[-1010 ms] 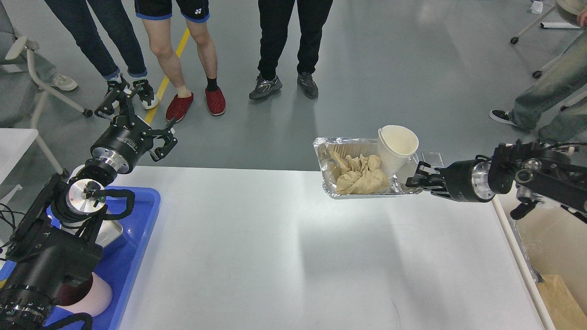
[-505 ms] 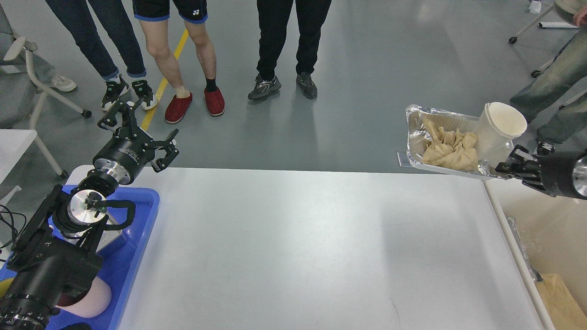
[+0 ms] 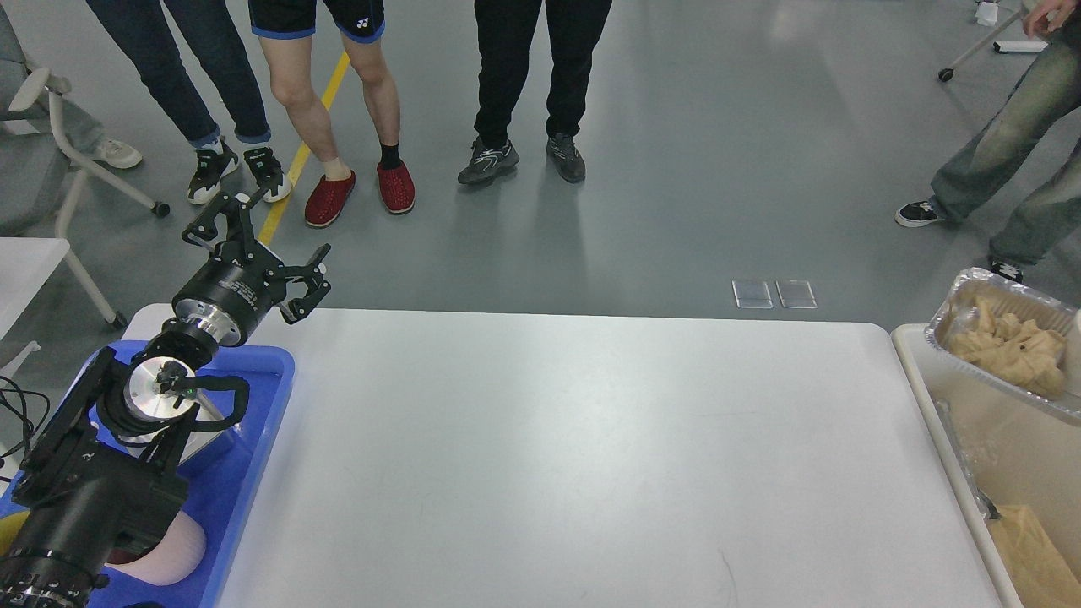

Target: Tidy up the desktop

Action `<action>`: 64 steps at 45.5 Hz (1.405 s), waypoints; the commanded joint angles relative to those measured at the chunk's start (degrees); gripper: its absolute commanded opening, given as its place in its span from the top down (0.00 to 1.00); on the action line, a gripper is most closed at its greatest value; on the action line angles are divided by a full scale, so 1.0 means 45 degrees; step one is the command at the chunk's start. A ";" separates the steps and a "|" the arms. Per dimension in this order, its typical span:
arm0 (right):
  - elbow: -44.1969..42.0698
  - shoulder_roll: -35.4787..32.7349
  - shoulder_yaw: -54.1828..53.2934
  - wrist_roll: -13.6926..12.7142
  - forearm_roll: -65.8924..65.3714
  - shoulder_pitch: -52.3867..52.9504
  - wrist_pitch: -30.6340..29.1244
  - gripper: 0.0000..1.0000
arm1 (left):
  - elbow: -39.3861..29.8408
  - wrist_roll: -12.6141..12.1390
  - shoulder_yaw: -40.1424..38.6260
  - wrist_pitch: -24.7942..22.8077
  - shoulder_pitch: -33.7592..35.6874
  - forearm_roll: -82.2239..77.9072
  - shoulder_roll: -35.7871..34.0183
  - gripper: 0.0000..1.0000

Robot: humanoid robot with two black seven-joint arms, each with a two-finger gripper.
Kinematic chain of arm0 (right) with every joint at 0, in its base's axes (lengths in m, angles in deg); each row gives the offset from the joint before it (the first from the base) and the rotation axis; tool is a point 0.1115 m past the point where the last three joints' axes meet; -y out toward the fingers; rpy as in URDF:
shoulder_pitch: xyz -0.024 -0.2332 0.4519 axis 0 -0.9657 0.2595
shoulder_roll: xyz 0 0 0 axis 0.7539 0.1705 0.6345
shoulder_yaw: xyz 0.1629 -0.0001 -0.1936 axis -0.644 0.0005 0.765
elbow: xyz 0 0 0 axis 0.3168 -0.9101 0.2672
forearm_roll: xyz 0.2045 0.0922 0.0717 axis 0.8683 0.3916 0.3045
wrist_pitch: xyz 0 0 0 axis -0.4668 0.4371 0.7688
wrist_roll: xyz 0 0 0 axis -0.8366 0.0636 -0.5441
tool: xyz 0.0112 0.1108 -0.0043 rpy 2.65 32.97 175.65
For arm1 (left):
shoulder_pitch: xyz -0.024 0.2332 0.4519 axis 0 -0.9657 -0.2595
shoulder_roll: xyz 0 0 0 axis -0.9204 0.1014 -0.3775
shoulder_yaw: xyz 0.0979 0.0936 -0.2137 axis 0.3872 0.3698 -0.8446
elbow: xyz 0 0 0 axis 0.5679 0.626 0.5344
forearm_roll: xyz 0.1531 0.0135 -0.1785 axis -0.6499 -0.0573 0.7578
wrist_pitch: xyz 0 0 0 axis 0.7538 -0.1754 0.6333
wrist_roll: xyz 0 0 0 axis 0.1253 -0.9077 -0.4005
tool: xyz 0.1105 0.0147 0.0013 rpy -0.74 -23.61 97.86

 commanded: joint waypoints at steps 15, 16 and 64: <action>-0.2941 0.1685 -0.0580 0.0058 0.0522 -0.1458 0.0534 1.00 | -0.0007 -0.0004 -0.0091 -0.0024 -0.0056 0.0079 0.0001 0.03; -0.2960 0.1724 -0.0639 0.0058 0.0522 -0.1555 0.0573 1.00 | -0.0007 -0.0004 -0.0091 -0.0024 -0.0076 0.0079 0.0001 0.03; -0.5148 0.4887 -0.7219 0.0078 0.0620 0.1528 0.0593 0.00 | -0.0007 0.0015 -0.0129 -0.0024 -0.0154 0.0079 -0.0019 0.03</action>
